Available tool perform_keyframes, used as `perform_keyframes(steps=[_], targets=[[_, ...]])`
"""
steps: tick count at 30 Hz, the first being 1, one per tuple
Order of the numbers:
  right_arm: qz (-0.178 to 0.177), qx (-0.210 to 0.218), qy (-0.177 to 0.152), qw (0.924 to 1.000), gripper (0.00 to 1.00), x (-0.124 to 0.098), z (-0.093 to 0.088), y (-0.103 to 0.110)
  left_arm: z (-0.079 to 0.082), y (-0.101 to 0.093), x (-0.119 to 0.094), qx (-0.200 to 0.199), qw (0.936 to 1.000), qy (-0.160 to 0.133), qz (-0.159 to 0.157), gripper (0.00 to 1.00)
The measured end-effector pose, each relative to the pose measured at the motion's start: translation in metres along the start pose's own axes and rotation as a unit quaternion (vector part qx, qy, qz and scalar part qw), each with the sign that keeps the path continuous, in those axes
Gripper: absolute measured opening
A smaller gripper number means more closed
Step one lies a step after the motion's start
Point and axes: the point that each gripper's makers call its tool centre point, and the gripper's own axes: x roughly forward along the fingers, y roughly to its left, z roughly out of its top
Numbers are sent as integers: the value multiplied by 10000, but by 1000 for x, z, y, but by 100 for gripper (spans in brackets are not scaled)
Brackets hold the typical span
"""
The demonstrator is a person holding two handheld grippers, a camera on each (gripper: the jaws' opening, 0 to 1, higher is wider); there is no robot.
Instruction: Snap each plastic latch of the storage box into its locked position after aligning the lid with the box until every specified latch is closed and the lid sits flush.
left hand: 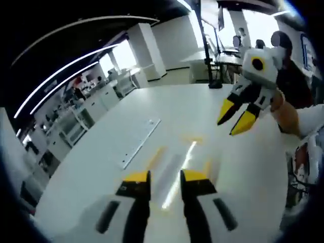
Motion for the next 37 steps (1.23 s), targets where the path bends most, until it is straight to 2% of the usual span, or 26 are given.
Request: perform_keyframes(steps=[3,5,6,8,9,12,13,15,17,20,22,24,25,26,29,32,34,37], targets=[[-380,-9,-305,9988,17,-29,8,-18,-6,7,-26,-135,9979,-471,425,29],[-612,0,-476,9970,18,-51,9,-28,-9,8,-33,-182,9965,-636,508,29],[-691,3,-509,9963,18,-56,9,-30,-17,10,-45,-327,9931,-875,706,29],[-956,-92,-552,9938,19,-74,3,-38,-26,12,-59,-435,9876,-1202,917,31],[-1063,-144,-540,9928,20,-81,-1,-40,-32,14,-68,-610,9839,-1323,1035,33],[-1378,-257,-652,9880,22,-100,-8,-45,-51,18,-93,-913,9707,-1711,1422,35],[-1532,-255,-722,9852,22,-106,-11,-48,-59,20,-105,-1026,9617,-1903,1683,35],[-1764,-324,-821,9804,22,-119,-17,-49,-71,20,-124,-1151,9480,-2146,2047,34],[-2062,-319,-911,9737,23,-132,-26,-52,-83,24,-141,-1208,9354,-2277,2421,34],[-2427,-196,-1099,9637,23,-152,-39,-60,-102,27,-162,-1269,9159,-2353,2995,34],[-2547,-138,-1143,9601,23,-161,-47,-62,-112,24,-171,-1265,9074,-2330,3260,34],[-2693,-150,-1127,9563,23,-166,-56,-63,-119,24,-178,-1240,8962,-2390,3525,35],[-2794,-151,-1092,9538,23,-169,-60,-64,-126,24,-180,-1251,8925,-2304,3670,35],[-2857,-172,-1050,9524,24,-172,-63,-66,-138,24,-178,-1188,8906,-2106,3852,35],[-3052,-280,-988,9467,26,-181,-70,-68,-155,23,-168,-1225,8887,-1897,3991,35],[-3378,-443,-991,9350,28,-192,-80,-73,-168,21,-159,-1302,8886,-1808,4010,37],[-3600,-627,-913,9264,31,-196,-86,-75,-177,21,-158,-1385,8844,-1784,4085,38],[-3690,-724,-995,9212,32,-197,-88,-75,-184,25,-165,-1466,8743,-1825,4253,39]])
